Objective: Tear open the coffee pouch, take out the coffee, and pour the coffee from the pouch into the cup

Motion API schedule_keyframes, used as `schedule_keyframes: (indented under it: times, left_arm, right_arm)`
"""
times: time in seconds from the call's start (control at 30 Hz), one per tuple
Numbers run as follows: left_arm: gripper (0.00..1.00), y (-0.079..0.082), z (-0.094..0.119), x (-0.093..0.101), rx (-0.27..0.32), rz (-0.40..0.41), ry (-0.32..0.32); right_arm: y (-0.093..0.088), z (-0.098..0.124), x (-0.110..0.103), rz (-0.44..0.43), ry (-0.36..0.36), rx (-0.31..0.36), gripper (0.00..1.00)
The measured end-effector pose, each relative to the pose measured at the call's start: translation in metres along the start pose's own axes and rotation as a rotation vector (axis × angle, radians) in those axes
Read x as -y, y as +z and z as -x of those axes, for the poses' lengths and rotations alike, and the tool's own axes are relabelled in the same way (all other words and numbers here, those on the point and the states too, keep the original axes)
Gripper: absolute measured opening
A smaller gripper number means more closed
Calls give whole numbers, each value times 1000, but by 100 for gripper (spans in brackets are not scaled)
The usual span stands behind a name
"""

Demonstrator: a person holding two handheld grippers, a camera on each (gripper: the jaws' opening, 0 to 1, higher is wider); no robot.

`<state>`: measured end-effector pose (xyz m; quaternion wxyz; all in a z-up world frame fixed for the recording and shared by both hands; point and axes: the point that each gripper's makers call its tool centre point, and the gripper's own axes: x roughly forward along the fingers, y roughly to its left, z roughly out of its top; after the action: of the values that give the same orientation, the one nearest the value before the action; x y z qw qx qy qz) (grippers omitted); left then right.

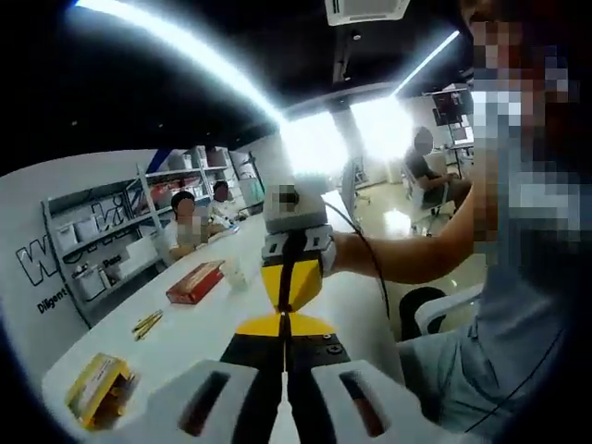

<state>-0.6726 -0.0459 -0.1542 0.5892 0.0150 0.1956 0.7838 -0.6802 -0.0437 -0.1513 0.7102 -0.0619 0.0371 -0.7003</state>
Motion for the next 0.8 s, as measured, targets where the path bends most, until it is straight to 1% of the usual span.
schedule_keyframes:
  times: [0.13,0.23,0.33,0.47,0.63,0.8]
  left_arm:
    - [1,0,0,1,5,0,-1]
    - [1,0,1,1,21,15,-7]
    - [1,1,2,-2,27,23,-1]
    - [1,2,2,0,39,30,-12]
    - [1,3,3,0,52,37,-17]
    - [1,5,3,-2,72,56,-20]
  right_arm:
    - [-1,0,1,-11,3,10,3]
    - [0,1,1,-9,2,22,4]
    - [0,1,0,-8,4,37,7]
    - [1,0,2,2,-4,38,4]
    - [3,1,2,-11,5,50,3]
    - [5,0,2,6,1,57,3]
